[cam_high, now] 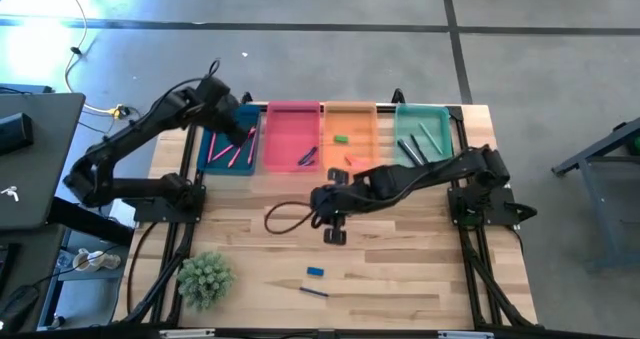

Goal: Sort crayons/erasers/pens/pencils in bins
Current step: Put the blue eraser into the orange bin

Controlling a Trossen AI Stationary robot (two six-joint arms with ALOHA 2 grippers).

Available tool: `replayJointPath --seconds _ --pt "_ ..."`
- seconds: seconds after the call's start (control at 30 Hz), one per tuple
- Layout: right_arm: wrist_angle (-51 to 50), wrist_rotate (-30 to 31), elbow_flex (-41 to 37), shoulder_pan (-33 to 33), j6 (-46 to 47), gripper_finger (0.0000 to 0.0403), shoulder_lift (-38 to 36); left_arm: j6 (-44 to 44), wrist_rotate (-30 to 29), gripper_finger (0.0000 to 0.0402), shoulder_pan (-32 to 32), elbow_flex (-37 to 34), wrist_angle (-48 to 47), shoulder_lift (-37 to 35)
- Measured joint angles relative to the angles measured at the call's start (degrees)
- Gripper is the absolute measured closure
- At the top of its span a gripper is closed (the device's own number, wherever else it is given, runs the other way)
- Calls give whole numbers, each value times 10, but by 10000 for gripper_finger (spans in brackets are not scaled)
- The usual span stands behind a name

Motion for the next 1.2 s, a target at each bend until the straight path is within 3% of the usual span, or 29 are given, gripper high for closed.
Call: replayJointPath --seconds 0.2,0.4,0.6,0.9,1.2 --pt "2 -59 15 20 5 307 28 -83 23 245 -54 -59 -2 -85" --pt "3 -60 14 33 61 307 32 -107 21 245 -117 -78 -2 -140" --pt "10 -65 14 45 79 292 32 -144 18 245 -176 -78 9 -146" --pt "10 -33 14 64 182 218 33 -193 -37 245 -248 -78 19 -145" --pt "25 -21 13 95 183 210 89 -210 -50 245 -287 -78 19 -144"
